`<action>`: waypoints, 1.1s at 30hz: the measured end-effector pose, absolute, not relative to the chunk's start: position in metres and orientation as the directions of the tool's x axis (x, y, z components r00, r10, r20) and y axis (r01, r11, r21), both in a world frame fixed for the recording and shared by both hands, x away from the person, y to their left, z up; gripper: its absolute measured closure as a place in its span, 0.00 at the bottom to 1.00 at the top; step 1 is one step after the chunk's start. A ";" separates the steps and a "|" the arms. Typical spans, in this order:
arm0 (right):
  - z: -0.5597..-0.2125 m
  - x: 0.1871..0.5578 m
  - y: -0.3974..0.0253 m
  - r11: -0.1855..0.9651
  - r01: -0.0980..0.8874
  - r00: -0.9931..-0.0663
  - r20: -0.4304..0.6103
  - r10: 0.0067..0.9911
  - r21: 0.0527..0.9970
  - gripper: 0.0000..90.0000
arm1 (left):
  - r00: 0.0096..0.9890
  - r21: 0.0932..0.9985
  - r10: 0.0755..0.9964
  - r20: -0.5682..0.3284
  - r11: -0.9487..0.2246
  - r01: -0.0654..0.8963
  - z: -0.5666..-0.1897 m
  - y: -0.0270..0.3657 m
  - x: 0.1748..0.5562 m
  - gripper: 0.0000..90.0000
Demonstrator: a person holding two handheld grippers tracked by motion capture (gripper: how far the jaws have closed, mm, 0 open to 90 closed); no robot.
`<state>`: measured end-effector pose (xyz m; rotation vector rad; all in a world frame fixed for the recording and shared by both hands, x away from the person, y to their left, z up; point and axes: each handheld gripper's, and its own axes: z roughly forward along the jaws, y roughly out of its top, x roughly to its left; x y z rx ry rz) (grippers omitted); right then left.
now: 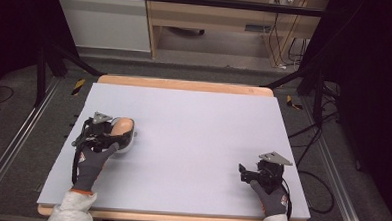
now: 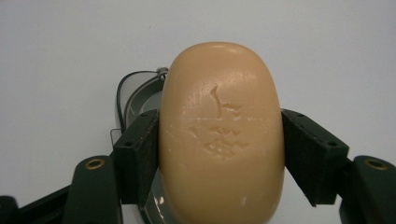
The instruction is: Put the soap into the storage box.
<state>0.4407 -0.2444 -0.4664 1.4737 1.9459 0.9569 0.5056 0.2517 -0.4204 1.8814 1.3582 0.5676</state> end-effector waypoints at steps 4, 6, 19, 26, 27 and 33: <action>-0.466 0.441 -0.244 0.158 0.601 -0.275 0.017 0.961 0.784 0.07 | 0.333 0.767 0.941 -0.065 -0.167 0.620 -0.424 0.253 0.508 0.35; -0.467 0.441 -0.244 0.164 0.597 -0.278 0.011 0.960 0.785 0.07 | 0.330 0.766 0.942 -0.065 -0.165 0.622 -0.425 0.254 0.508 0.35; -0.467 0.441 -0.244 0.161 0.602 -0.278 0.016 0.961 0.782 0.07 | 0.322 0.755 0.945 -0.055 -0.172 0.633 -0.432 0.252 0.511 0.35; -0.467 0.441 -0.243 0.162 0.603 -0.277 0.015 0.961 0.781 0.07 | 0.311 0.756 0.948 -0.061 -0.160 0.634 -0.433 0.251 0.512 0.35; -0.467 0.441 -0.243 0.163 0.603 -0.277 0.013 0.961 0.781 0.07 | 0.310 0.757 0.949 -0.059 -0.160 0.634 -0.433 0.251 0.512 0.35; -0.467 0.441 -0.243 0.163 0.603 -0.276 0.012 0.961 0.781 0.07 | 0.307 0.756 0.950 -0.056 -0.161 0.634 -0.433 0.249 0.512 0.34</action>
